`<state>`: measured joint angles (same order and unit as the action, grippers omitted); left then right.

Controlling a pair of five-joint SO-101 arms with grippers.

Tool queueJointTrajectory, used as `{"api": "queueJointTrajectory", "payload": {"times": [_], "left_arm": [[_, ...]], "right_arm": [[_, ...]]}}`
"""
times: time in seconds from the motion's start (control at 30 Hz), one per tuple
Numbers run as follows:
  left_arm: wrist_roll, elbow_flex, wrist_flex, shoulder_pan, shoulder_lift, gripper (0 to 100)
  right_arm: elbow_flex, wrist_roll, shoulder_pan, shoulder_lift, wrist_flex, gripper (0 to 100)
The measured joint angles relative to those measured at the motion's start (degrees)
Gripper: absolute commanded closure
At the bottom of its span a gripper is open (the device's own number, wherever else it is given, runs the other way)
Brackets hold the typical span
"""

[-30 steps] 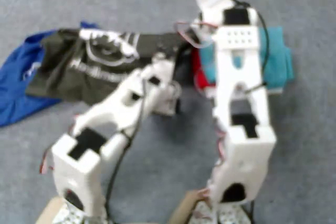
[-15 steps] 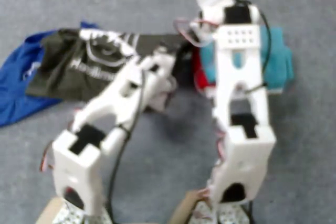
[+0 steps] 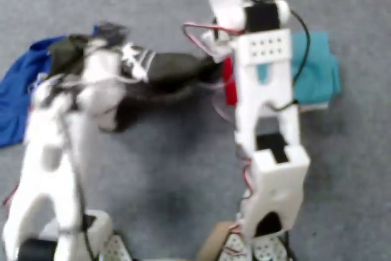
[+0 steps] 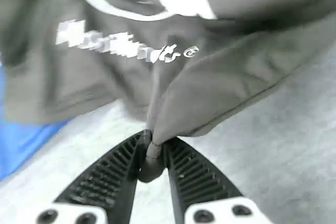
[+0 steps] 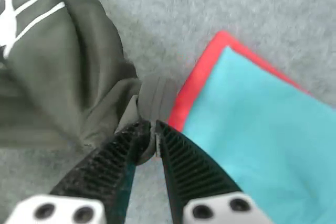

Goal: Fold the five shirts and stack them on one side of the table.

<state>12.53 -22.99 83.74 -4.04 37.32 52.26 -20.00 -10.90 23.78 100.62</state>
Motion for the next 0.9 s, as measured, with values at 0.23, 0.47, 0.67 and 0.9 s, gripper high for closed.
{"api": "queueJointTrajectory", "payload": {"times": [0.23,0.47,0.67,0.9], "left_arm": [[9.5,-0.4,7.2,-19.3,15.0,97],[19.1,-0.4,6.0,-34.7,17.0,97],[24.4,-2.1,1.6,-45.0,17.1,97],[25.0,-10.7,-3.6,-47.0,17.1,97]], "right_arm": [[-14.5,0.8,-4.6,-7.6,0.3,91.3],[-42.4,1.1,-10.5,-21.5,0.3,64.8],[-52.6,1.1,-9.7,-27.1,0.1,65.6],[-54.7,7.7,-16.9,-21.9,-5.5,87.1]]}}
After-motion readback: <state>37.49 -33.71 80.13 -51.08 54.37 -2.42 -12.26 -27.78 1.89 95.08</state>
